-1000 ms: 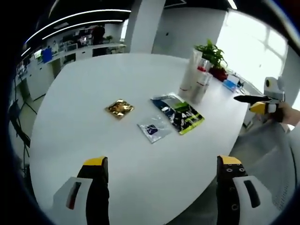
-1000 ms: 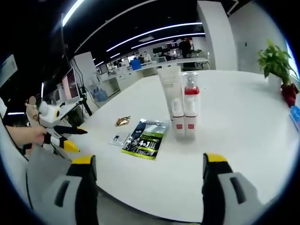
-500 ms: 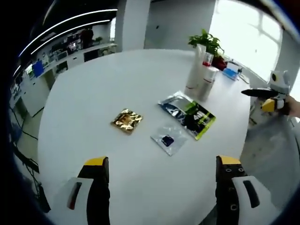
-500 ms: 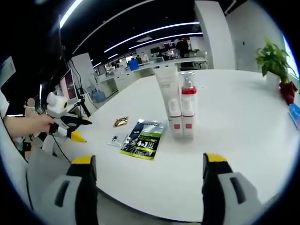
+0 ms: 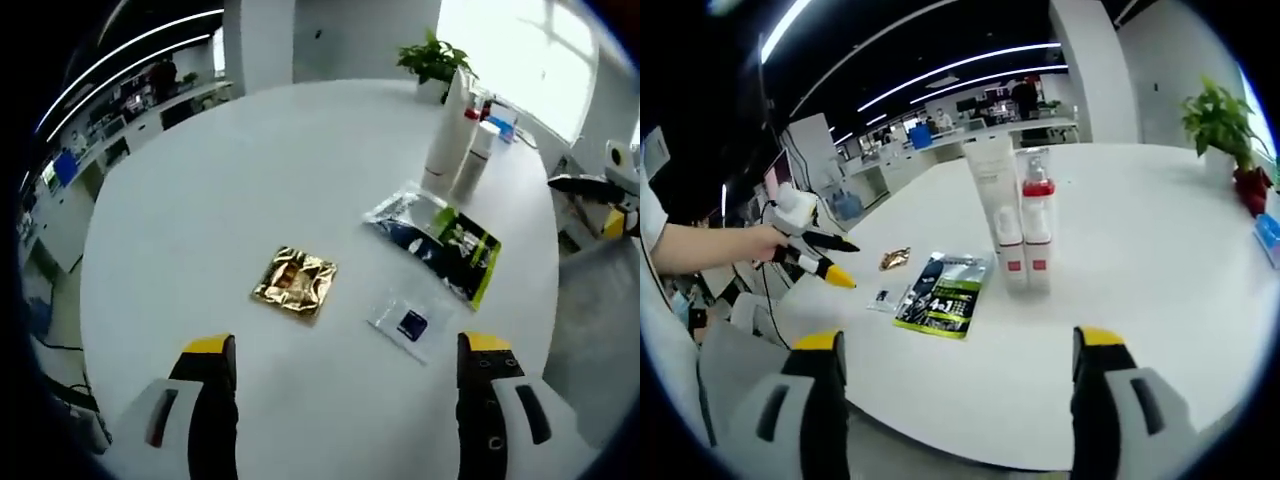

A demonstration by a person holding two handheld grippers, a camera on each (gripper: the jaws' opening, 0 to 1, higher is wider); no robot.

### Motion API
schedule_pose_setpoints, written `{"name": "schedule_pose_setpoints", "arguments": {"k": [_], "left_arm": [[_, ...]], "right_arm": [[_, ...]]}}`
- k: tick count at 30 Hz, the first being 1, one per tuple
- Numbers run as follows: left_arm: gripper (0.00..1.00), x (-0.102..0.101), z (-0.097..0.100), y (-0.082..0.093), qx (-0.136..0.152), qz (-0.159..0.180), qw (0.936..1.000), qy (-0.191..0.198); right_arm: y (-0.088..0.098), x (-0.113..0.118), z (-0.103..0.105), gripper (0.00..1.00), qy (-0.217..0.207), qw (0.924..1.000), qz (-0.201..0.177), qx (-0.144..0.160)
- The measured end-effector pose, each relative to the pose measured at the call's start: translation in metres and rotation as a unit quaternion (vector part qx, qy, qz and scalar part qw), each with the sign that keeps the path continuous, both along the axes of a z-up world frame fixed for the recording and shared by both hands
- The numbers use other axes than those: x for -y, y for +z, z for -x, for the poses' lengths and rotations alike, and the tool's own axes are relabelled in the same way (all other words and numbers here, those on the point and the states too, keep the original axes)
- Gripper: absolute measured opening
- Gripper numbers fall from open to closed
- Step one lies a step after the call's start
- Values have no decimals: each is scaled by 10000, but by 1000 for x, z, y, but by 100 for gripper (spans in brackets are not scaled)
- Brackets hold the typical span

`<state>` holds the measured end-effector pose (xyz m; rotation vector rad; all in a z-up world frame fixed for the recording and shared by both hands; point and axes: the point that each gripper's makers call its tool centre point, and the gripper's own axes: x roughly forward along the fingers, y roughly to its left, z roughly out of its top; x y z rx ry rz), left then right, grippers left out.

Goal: Arrange the skincare products in the storage area until every visible bottle or jar stands upright without overlapping.

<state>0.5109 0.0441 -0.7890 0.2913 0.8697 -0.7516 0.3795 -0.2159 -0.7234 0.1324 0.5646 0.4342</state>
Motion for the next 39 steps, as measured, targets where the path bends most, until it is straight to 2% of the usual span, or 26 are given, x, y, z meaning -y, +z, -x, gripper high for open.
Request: {"name": "schedule_pose_setpoints", "arguments": {"k": [3, 9, 12, 18, 23, 31, 39], "left_arm": [[88, 1, -12, -6, -20, -254, 9994, -227], [84, 5, -29, -8, -78, -491, 9976, -476], [83, 3, -37, -13, -138, -717, 9952, -659], [76, 10, -47, -19, -287, -866, 9929, -763], [70, 13, -53, -34, -426, -1155, 9875, -983], [58, 15, -60, -42, -670, -1206, 9847, -1068], [51, 14, -63, -40, -632, -1281, 9828, -1171]], "right_arm": [[-1, 2, 0, 94, -40, 10000, -22, -22], [-1, 3, -1, 94, -114, 9999, -45, -46], [-2, 4, -1, 94, -133, 9999, -54, -62], [-2, 6, -2, 94, -186, 9998, -52, -66], [-2, 9, -2, 94, -283, 9996, -68, -50], [-2, 11, -3, 94, -339, 9994, -86, -50], [-2, 10, -3, 94, -336, 9994, -92, -61]]}}
